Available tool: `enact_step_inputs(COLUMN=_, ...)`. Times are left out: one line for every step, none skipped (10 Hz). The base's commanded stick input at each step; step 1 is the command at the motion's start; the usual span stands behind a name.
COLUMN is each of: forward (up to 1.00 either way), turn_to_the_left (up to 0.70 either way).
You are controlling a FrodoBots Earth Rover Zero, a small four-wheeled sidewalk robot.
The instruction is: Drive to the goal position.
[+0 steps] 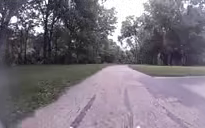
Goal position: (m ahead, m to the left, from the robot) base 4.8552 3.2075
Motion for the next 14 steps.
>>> enact_step_inputs(forward=0.7, turn_to_the_left=0.0)
enact_step_inputs(forward=0.7, turn_to_the_left=0.0)
enact_step_inputs(forward=0.7, turn_to_the_left=0.0)
enact_step_inputs(forward=0.7, turn_to_the_left=0.0)
enact_step_inputs(forward=0.7, turn_to_the_left=0.0)
enact_step_inputs(forward=0.7, turn_to_the_left=0.0)
enact_step_inputs(forward=0.7, turn_to_the_left=0.0)
enact_step_inputs(forward=0.7, turn_to_the_left=0.0)
enact_step_inputs(forward=0.7, turn_to_the_left=-0.03)
enact_step_inputs(forward=0.7, turn_to_the_left=-0.06)
enact_step_inputs(forward=0.7, turn_to_the_left=-0.08)
enact_step_inputs(forward=0.7, turn_to_the_left=-0.11)
enact_step_inputs(forward=0.7, turn_to_the_left=0.0)
enact_step_inputs(forward=0.7, turn_to_the_left=0.0)
